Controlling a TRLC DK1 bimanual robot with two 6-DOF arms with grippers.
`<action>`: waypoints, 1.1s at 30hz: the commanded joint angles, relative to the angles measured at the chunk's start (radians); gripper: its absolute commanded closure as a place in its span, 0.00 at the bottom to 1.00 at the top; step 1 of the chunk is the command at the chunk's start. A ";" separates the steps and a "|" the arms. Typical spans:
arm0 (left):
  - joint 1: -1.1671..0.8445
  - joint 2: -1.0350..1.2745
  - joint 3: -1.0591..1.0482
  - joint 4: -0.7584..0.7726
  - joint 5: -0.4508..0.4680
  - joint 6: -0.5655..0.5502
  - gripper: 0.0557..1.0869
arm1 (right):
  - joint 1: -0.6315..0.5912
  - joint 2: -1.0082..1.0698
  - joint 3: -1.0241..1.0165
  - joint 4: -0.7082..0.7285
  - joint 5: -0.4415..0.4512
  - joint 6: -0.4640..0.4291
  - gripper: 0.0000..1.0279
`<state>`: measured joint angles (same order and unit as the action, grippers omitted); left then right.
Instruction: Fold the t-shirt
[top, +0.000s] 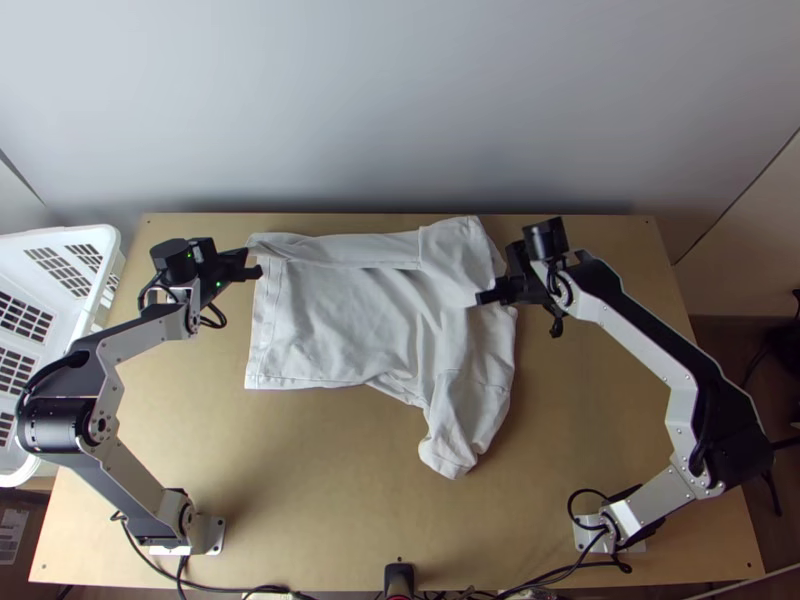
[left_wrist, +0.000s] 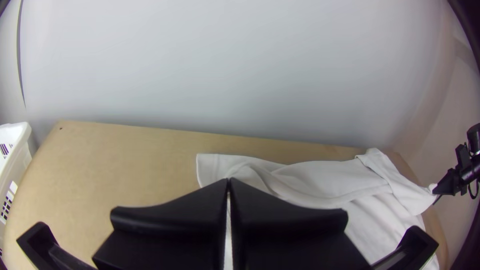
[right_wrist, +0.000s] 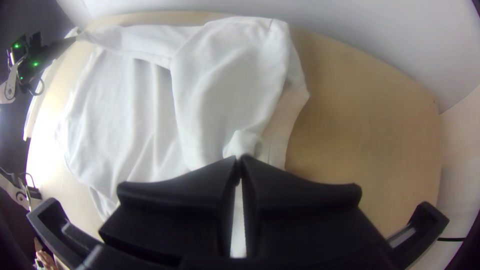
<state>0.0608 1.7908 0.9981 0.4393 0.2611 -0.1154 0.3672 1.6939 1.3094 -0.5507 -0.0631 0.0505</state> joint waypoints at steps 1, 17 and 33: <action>0.007 -0.027 -0.035 0.003 -0.008 -0.003 0.96 | 0.041 -0.060 -0.076 -0.071 -0.032 -0.014 0.97; -0.038 -0.111 -0.153 0.001 -0.016 -0.059 0.29 | -0.045 -0.083 -0.177 0.159 -0.038 0.015 0.72; 0.096 -0.584 -0.320 -0.421 0.224 0.060 0.09 | 0.111 -0.453 -0.409 0.032 -0.110 0.111 0.03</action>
<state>0.1139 1.4117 0.7555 0.2195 0.3866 -0.1421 0.3695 1.3975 1.0126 -0.4232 -0.1242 0.1349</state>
